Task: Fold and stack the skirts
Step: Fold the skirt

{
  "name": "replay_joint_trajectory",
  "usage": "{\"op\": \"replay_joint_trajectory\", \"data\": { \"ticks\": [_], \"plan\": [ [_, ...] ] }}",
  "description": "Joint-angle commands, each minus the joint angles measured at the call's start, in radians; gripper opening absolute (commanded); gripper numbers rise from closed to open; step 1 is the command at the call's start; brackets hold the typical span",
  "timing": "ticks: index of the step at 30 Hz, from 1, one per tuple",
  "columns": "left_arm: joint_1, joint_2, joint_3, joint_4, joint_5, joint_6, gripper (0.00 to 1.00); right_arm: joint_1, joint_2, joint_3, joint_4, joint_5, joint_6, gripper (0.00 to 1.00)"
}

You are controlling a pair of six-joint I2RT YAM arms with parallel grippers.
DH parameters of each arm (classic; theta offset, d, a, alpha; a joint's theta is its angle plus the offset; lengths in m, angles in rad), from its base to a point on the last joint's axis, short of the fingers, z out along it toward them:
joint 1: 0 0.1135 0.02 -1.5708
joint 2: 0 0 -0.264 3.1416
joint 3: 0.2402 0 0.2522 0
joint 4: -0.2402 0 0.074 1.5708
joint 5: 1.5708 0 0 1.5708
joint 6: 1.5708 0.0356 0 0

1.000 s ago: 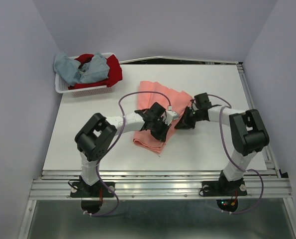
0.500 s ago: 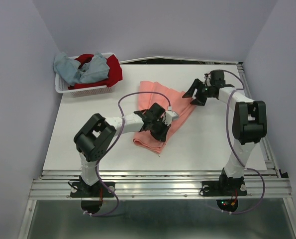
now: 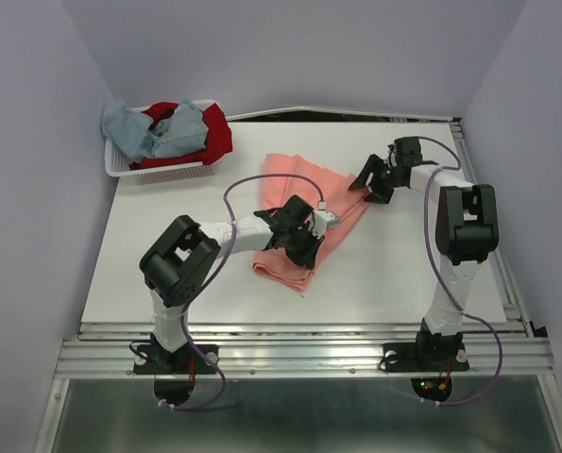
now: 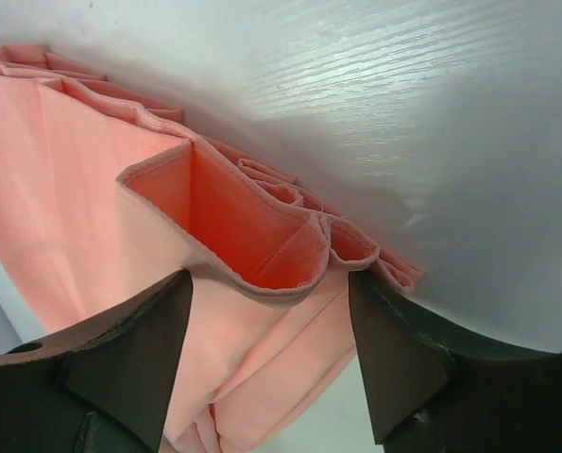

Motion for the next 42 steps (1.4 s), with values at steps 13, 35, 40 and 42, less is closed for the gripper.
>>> {"op": "replay_joint_trajectory", "data": {
  "ticks": [13,35,40,42],
  "plan": [
    [-0.011,0.017,-0.040,-0.082,-0.028,0.023,0.00,0.005,-0.007,0.083,-0.023,0.132,-0.089,0.42],
    [-0.017,0.010,-0.045,-0.083,-0.039,0.027,0.00,-0.104,-0.178,0.110,-0.162,0.198,-0.221,0.01],
    [-0.017,-0.006,-0.054,-0.085,-0.034,0.032,0.00,-0.104,-0.130,0.079,-0.178,0.233,-0.282,0.01],
    [-0.019,-0.031,-0.066,-0.083,-0.043,0.036,0.00,-0.104,-0.060,0.073,-0.188,0.301,-0.304,0.01]
  ]
}}
